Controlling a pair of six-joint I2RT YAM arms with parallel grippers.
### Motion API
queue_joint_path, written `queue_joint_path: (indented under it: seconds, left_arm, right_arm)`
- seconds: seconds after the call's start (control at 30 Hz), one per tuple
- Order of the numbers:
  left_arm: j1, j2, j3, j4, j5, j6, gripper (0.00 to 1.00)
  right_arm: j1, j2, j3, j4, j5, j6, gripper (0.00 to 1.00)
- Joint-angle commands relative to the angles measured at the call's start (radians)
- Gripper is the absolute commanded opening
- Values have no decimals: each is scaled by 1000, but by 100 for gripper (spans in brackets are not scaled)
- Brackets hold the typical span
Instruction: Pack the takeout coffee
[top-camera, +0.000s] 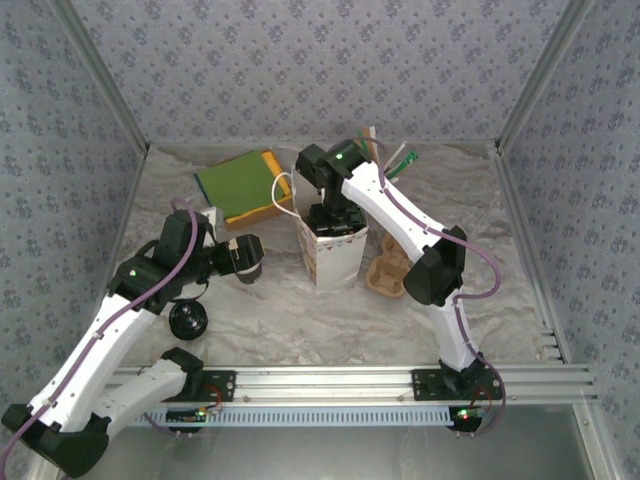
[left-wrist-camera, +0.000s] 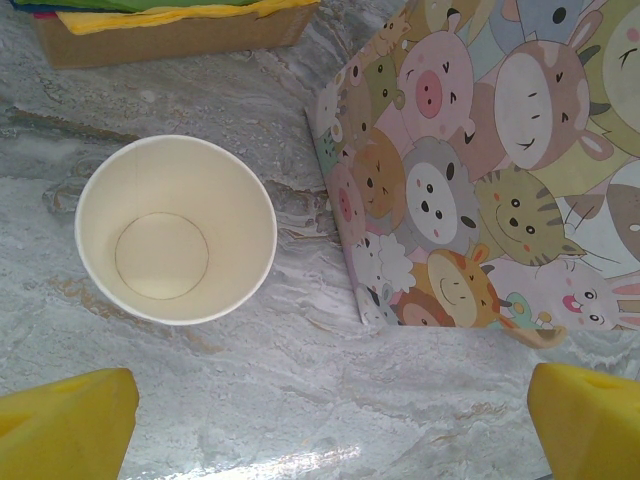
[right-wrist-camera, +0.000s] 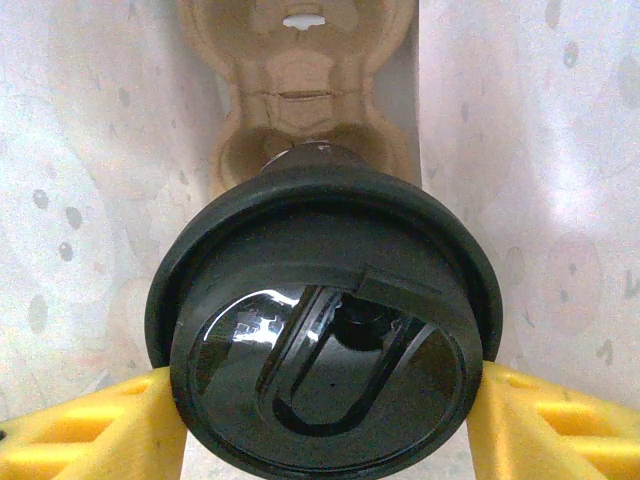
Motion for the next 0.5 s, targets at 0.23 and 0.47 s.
queue_joint_path:
  seconds: [0.23, 0.47]
  left_arm:
    - [-3, -2, 5, 20, 16, -2, 100]
    - [-3, -1, 5, 19, 17, -1, 99]
  right_arm:
    - [-1, -9, -5, -158, 3, -5, 68]
    - [0, -7, -5, -157, 3, -6, 68]
